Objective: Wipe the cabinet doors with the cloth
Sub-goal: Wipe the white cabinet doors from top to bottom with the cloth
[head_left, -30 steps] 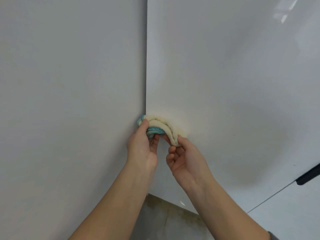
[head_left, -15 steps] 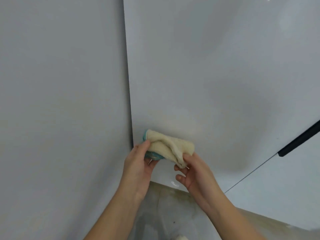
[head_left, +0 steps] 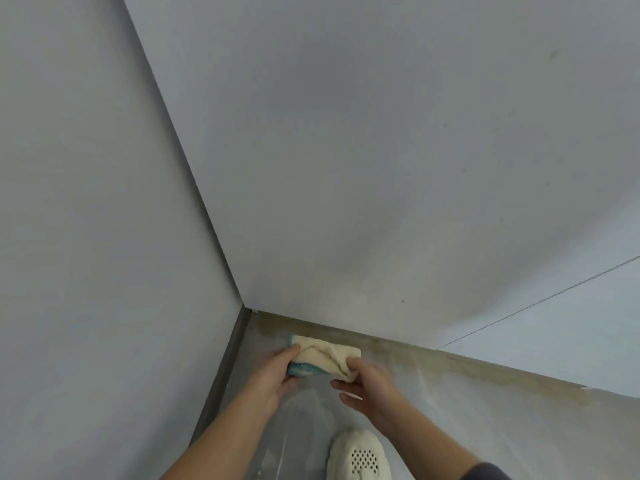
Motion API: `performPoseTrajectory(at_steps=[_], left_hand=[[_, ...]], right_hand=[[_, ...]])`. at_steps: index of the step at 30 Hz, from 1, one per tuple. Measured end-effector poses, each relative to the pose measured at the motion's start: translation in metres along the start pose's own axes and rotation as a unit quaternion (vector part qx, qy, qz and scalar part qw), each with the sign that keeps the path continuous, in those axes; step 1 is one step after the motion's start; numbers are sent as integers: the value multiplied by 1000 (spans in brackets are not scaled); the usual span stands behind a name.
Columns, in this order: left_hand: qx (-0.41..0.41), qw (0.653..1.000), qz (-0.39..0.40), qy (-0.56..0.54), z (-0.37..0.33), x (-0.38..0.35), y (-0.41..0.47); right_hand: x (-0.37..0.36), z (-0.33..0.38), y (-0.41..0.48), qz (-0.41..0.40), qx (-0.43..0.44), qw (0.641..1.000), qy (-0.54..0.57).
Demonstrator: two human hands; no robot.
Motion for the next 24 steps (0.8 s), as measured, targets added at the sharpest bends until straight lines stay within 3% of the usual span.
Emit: performPoseTrajectory(at_steps=[10,17,24], left_hand=[[-14,996,-62,-66,-9,-4,65],[-22,993,-74,-88,-18,-1,52],[-76,990,-67,-96,-50,-4,7]], right_hand=[[-2,14,52,-41,12,997,71],[-11,21,38,-45,22,991,126],[-32,45,1,3,48,986,159]])
Point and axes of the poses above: each hand's wrist, its own y-axis towards the middle knuckle, its own x-axis out of the back of the hand, z = x × y, the point moved 6 cm from there along y, towards the middle knuckle, and after that the axes turned 9 degrees about z, right-handed, at the moved point
